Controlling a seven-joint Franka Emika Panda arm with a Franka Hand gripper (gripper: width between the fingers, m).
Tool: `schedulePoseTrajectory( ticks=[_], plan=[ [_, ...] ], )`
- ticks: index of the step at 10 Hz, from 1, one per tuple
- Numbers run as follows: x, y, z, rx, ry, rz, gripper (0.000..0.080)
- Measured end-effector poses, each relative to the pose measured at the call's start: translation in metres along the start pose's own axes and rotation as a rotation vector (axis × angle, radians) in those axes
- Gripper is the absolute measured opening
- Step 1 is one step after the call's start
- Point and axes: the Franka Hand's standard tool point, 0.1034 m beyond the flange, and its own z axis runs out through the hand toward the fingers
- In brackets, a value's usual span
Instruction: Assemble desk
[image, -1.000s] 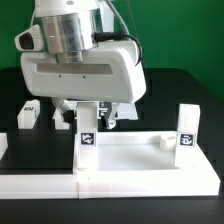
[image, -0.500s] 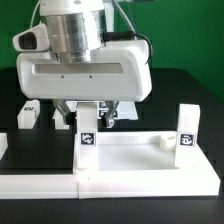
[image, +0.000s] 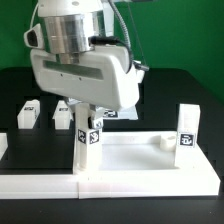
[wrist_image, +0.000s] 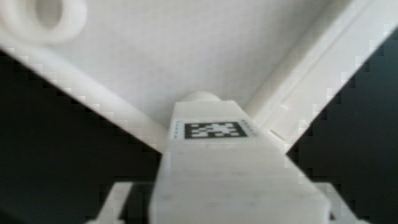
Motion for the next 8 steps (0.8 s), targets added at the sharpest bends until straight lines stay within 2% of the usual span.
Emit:
schedulePoseTrajectory(
  ticks=[1,3,4,6,7,8],
  plan=[
    [-0.0002,-0.0015,-0.0009,-0.002,-0.014,0.212,0.0291],
    [0.0045,-0.0032,0.0015,0.039,-0.027,0.591,0.0291],
    [0.0048,-0.0021,0.0025,0.043,-0.029,0.629,0.0291],
    [0.0038,-0.0026,0.0030,0.042,-0.029,0.612,0.0291],
    [0.0046,-0.0034,0.0035,0.048,-0.017,0.488,0.0291],
    [0.0057,-0.0047,0.0049,0.063,0.005,0.258,0.0375]
  ],
)
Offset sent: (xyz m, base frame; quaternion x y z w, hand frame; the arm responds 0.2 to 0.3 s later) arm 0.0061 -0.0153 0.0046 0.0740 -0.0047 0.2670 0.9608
